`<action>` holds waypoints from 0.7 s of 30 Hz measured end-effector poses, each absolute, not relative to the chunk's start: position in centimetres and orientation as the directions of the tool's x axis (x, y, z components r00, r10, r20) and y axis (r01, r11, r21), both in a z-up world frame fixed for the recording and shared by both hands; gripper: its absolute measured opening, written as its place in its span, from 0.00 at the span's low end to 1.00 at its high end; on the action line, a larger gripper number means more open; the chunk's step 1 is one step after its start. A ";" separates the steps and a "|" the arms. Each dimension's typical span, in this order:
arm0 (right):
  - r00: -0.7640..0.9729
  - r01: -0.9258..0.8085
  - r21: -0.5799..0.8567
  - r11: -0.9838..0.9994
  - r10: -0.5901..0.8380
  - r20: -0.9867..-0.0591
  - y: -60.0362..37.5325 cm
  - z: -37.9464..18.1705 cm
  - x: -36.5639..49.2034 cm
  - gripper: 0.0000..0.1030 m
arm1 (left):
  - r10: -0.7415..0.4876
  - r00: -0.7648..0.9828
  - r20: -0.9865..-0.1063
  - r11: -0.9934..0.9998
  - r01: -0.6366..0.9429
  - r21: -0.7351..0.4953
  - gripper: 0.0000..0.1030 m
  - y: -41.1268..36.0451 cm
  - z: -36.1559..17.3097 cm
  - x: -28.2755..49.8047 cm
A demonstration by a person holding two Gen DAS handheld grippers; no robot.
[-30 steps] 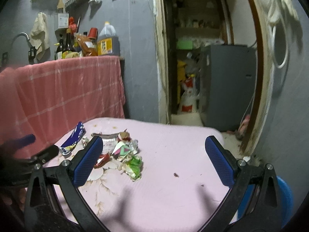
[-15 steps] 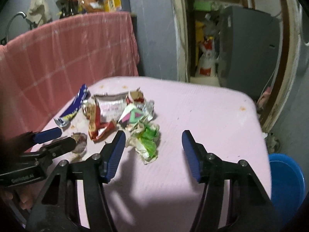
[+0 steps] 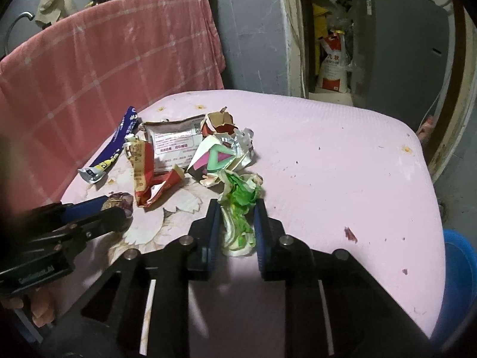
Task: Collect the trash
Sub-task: 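Carry both items over the blue basin and open both tools to drop them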
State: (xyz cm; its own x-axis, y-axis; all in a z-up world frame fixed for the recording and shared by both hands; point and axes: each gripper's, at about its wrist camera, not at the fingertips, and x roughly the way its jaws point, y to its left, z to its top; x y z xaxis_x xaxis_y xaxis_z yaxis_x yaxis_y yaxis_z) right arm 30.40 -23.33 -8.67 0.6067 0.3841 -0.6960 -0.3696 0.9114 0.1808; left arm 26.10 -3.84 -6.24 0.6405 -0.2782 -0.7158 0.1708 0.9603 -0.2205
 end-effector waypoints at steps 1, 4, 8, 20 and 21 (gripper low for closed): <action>0.613 -0.362 0.192 0.912 0.388 -0.688 -23.7 -8.6 30.1 0.19 | -0.280 0.641 -0.714 0.960 0.177 -0.218 0.27 -4.0 -6.1 25.8; 0.646 -0.341 0.226 0.912 0.403 -0.648 -25.1 -7.9 28.4 0.19 | -0.309 0.636 -0.707 0.951 0.205 -0.231 0.27 -5.0 -5.9 24.9; 0.714 -0.325 0.223 0.919 0.393 -0.580 -27.1 -6.4 25.6 0.19 | -0.349 0.652 -0.673 0.937 0.239 -0.255 0.27 -6.4 -5.1 23.8; 0.927 -0.159 0.091 0.983 0.180 -0.327 -35.5 0.3 18.0 0.20 | -0.554 0.748 -0.367 0.826 0.438 -0.354 0.27 -15.0 1.3 21.7; 0.938 -0.140 0.081 0.987 0.159 -0.308 -36.3 0.8 17.5 0.20 | -0.568 0.745 -0.351 0.817 0.456 -0.354 0.27 -15.9 1.7 21.7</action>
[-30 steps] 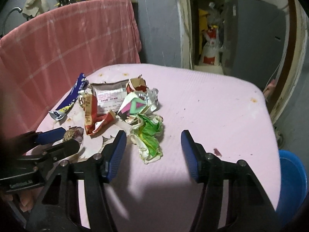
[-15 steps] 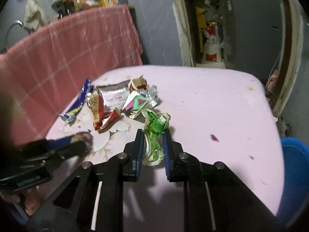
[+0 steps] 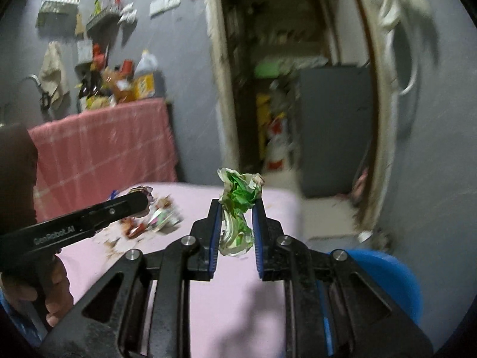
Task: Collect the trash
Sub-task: 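Carry both items over the blue basin and open both tools to drop them, then move both tools back over the trash pile on the table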
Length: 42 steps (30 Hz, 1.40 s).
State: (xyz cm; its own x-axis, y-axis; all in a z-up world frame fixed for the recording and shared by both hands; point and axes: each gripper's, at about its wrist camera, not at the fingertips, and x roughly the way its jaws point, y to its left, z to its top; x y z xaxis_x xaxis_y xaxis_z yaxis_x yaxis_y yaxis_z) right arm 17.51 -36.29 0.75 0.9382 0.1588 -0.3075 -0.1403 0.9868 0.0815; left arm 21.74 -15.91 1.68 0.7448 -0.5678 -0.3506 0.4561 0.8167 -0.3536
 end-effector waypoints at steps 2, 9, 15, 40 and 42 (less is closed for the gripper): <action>0.957 -0.098 0.064 0.993 0.112 -0.268 -38.0 1.5 16.4 0.21 | -0.594 0.738 -0.320 0.798 0.491 -0.348 0.27 -18.2 2.2 21.8; 0.965 0.012 0.046 0.999 0.001 -0.261 -42.7 1.0 14.9 0.22 | -0.670 0.658 -0.345 0.742 0.579 -0.338 0.27 -25.7 2.3 21.8; 0.942 0.073 0.085 0.994 -0.041 -0.332 -46.4 -2.0 14.3 0.22 | -0.671 0.576 -0.466 0.737 0.587 -0.335 0.27 -30.4 -0.2 23.2; 0.859 0.187 0.220 0.957 -0.051 -0.510 -49.9 -7.1 16.5 0.49 | -0.609 0.464 -0.644 0.774 0.526 -0.353 0.47 -32.6 -5.8 25.1; 0.868 0.189 0.217 0.958 -0.059 -0.493 -49.7 -6.4 16.4 0.54 | -0.603 0.497 -0.624 0.785 0.510 -0.351 0.53 -31.5 -5.0 25.1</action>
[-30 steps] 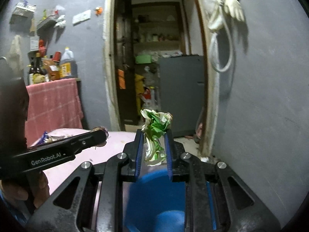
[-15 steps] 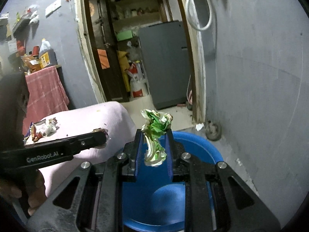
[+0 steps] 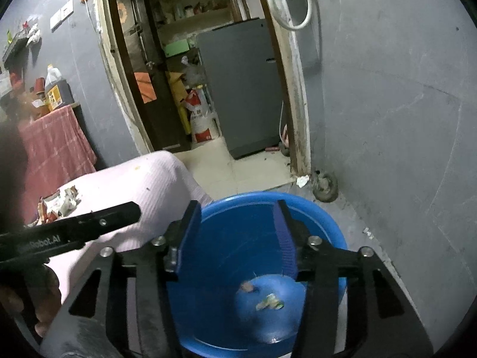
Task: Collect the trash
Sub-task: 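Move both tools back over the trash pile on the table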
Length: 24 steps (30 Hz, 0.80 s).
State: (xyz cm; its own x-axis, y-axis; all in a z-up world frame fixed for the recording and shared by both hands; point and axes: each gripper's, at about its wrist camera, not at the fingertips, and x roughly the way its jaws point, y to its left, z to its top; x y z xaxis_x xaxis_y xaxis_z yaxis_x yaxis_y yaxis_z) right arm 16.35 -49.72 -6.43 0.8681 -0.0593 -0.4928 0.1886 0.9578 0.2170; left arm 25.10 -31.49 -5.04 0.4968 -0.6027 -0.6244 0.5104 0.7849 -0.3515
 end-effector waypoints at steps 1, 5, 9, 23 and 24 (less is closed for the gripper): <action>0.875 0.189 0.214 0.958 -0.066 -0.480 -49.6 -6.0 16.2 0.59 | -0.599 0.513 -0.614 0.790 0.503 -0.350 0.56 -31.0 -4.7 25.1; 0.900 0.180 0.204 0.962 -0.077 -0.429 -48.6 -4.2 15.6 0.75 | -0.559 0.603 -0.569 0.826 0.464 -0.320 0.69 -28.5 -2.7 25.0; 0.930 0.154 0.187 0.970 -0.078 -0.359 -46.8 -2.1 15.0 0.88 | -0.492 0.720 -0.491 0.871 0.411 -0.269 0.87 -25.4 -0.7 24.1; 0.991 0.029 0.133 0.991 -0.011 -0.131 -38.7 3.0 13.7 1.00 | -0.300 0.903 -0.308 0.952 0.261 -0.162 0.98 -15.9 3.1 19.5; 0.993 0.020 0.130 0.991 -0.005 -0.121 -38.1 3.2 13.7 1.00 | -0.290 0.909 -0.299 0.955 0.252 -0.157 0.98 -15.1 3.4 19.1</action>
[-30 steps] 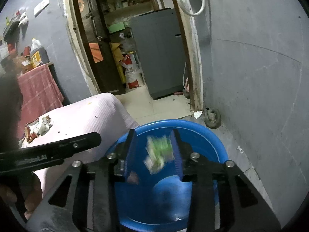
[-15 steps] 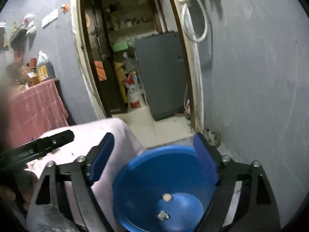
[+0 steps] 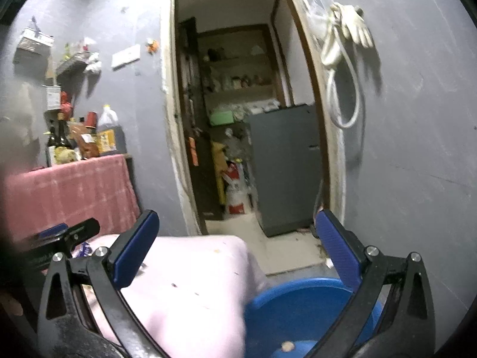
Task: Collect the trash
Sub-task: 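Move both tools back over the trash pile on the table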
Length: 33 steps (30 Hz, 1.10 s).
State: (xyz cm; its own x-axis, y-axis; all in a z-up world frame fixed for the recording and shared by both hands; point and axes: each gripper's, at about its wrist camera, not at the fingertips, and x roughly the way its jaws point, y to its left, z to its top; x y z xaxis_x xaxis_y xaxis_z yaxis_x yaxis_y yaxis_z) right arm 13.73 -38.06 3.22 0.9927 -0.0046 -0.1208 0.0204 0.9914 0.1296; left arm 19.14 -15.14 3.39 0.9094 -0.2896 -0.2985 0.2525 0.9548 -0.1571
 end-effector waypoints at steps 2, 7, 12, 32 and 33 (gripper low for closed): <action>0.995 -0.001 0.124 0.992 0.014 -0.097 -36.8 3.6 13.7 1.00 | -0.265 0.924 -0.276 0.962 0.232 -0.147 0.98 -13.7 3.7 18.4; 0.997 -0.043 0.107 0.993 0.049 -0.057 -33.5 4.4 13.9 1.00 | -0.210 0.948 -0.239 0.974 0.181 -0.136 0.98 -10.4 4.6 17.5; 0.996 -0.077 0.105 0.991 0.082 -0.039 -30.3 4.8 14.4 1.00 | -0.144 0.967 -0.211 0.985 0.120 -0.121 0.98 -7.0 4.7 16.5; 0.960 -0.218 0.055 0.975 0.224 -0.170 -22.9 1.2 20.2 1.00 | -0.024 0.956 -0.293 0.994 -0.008 -0.109 0.98 1.3 -0.2 19.5; 0.956 -0.223 0.055 0.973 0.229 -0.181 -22.7 0.8 20.5 1.00 | -0.017 0.951 -0.307 0.994 -0.018 -0.111 0.98 1.7 -0.7 20.0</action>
State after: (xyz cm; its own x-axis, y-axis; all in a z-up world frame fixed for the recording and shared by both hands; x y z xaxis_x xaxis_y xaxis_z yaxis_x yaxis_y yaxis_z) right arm 20.54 -22.70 0.80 0.9564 0.2294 -0.1806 -0.2230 0.9733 0.0553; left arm 20.00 1.70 -0.67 0.9514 -0.0167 -0.3075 -0.0184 0.9937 -0.1109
